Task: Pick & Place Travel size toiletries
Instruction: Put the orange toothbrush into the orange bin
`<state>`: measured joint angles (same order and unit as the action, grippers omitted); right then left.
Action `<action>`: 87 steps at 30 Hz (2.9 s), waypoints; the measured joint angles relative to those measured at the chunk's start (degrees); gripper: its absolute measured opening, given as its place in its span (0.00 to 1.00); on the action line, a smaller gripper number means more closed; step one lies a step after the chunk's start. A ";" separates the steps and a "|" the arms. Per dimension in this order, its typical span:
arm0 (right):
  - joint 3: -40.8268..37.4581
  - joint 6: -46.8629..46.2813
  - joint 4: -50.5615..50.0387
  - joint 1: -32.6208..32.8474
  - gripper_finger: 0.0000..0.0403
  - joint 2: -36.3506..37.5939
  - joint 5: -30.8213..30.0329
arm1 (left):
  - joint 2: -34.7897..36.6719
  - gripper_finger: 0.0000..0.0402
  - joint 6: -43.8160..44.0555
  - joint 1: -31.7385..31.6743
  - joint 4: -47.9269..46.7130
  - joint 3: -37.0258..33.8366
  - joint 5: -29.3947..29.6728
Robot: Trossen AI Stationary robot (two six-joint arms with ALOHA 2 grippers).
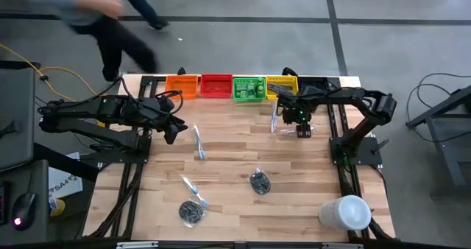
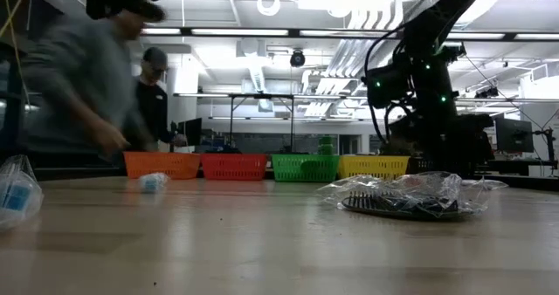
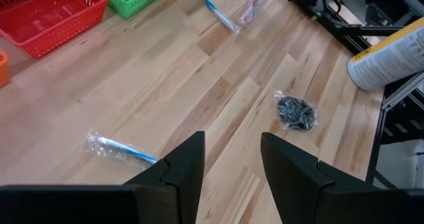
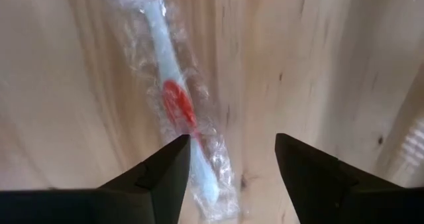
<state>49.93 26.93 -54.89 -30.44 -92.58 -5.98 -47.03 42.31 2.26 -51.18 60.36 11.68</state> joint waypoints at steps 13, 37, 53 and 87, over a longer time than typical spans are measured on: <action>0.07 0.95 0.70 0.10 0.54 0.68 0.83 | 0.02 0.37 0.02 0.00 -0.02 0.00 0.02; -5.84 0.00 5.79 3.82 0.54 5.60 3.05 | 0.02 0.37 0.02 -0.02 0.00 0.00 -0.68; -7.53 0.22 12.35 3.89 0.36 3.77 7.44 | 0.02 0.37 -0.42 -0.02 -0.02 0.00 -0.68; 8.28 -16.83 1.05 4.61 0.10 13.00 13.11 | 0.04 0.37 -2.17 0.00 -0.41 0.00 2.93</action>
<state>58.21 10.10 -53.84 -25.82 -79.58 7.14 -46.98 40.14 2.26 -51.59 60.36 14.62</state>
